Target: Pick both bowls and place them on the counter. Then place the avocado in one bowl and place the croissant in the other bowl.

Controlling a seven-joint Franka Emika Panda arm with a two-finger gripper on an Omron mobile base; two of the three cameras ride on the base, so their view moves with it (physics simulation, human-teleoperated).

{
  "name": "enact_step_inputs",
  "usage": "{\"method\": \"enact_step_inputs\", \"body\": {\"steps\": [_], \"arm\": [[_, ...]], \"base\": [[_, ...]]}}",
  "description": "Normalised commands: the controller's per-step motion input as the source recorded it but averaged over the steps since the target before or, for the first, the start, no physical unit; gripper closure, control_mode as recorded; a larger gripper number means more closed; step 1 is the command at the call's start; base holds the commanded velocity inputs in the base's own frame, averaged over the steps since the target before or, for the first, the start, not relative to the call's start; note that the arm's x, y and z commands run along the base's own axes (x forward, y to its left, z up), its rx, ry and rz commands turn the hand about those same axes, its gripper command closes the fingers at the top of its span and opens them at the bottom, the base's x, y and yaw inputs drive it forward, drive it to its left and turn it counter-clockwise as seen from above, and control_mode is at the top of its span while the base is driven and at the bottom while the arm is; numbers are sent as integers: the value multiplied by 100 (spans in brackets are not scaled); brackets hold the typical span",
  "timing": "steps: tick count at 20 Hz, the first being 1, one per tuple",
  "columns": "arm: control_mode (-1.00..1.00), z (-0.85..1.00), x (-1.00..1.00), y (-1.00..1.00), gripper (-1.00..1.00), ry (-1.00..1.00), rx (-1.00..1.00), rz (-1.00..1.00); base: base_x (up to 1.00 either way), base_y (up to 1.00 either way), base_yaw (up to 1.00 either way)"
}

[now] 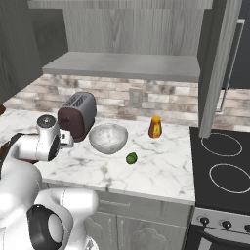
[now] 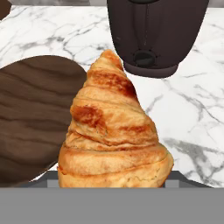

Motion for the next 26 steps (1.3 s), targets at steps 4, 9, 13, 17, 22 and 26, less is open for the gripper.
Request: {"method": "enact_step_inputs", "body": {"steps": [4, 9, 13, 17, 22, 26], "arm": [[-100, 23, 0, 34, 100, 0, 3, 13], [-100, 14, 0, 45, 100, 0, 1, 11], [-100, 7, 0, 46, 100, 0, 0, 11], [-100, 0, 0, 53, 100, 0, 0, 9], [-100, -11, 3, 49, 100, 0, -2, 7], [-100, -23, 14, 27, 100, 0, 0, 3]], "base": [[0, 0, 0], [0, 0, 0], [0, 0, 0], [0, 0, 0], [0, 0, 0], [0, 0, 0]]}}
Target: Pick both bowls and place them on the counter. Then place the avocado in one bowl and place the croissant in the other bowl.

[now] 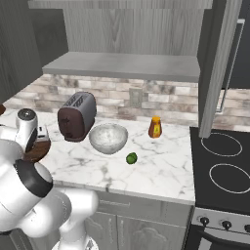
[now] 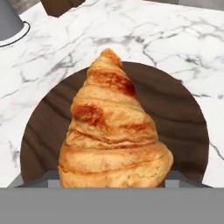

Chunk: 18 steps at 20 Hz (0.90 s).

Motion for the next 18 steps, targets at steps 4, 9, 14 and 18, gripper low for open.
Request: {"method": "enact_step_inputs", "body": {"steps": [4, 9, 14, 18], "arm": [[-100, -28, 13, 3, 100, 0, 0, 2], [-100, -23, 7, 2, 100, 0, 0, 1], [-100, -21, 1, 6, 100, 0, 0, 2], [-100, -18, 0, 12, 100, 0, 0, 0]], "base": [[0, 0, 0], [0, 0, 0], [0, 0, 0], [0, 0, 0]]}}
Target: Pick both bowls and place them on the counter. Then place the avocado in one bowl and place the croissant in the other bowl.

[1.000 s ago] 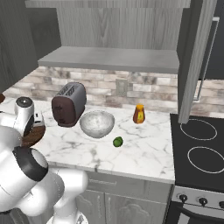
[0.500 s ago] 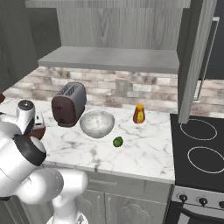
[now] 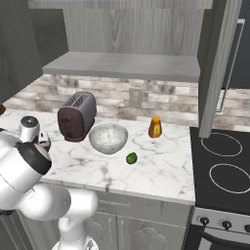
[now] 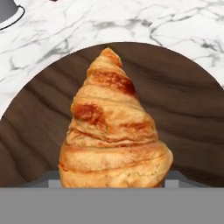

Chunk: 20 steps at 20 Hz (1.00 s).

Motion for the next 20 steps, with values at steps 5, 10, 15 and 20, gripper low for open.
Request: {"method": "enact_step_inputs", "body": {"steps": [5, 10, 15, 20], "arm": [[-100, -23, 0, 4, 100, 0, 0, 0], [-100, -21, 0, 6, 100, 0, 0, 0], [-100, -20, 0, 12, 100, 0, 0, 0], [-100, -20, 0, 21, -100, 0, 0, 0]], "base": [[0, 0, 0], [0, 0, 0], [0, 0, 0], [0, 0, 0]]}}
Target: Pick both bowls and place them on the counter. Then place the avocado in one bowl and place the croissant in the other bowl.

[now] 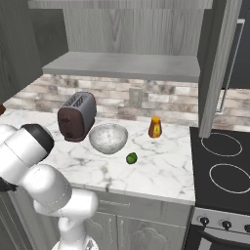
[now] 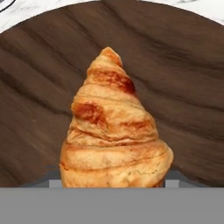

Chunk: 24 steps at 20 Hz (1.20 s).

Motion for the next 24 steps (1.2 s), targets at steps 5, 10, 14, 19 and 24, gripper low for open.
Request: {"method": "enact_step_inputs", "body": {"steps": [5, 10, 14, 19, 24], "arm": [[-100, -3, 0, 10, -100, 0, 0, 0], [-100, 2, 0, 1, -100, 0, 0, -1], [-100, 25, -2, -5, -100, 0, 0, -5], [-100, 45, -11, -16, -100, 0, 0, -8], [-100, 60, -13, -27, -100, 0, 0, -11]], "base": [[0, 0, 0], [0, 0, 0], [0, 0, 0], [0, 0, 0], [0, 0, 0]]}}
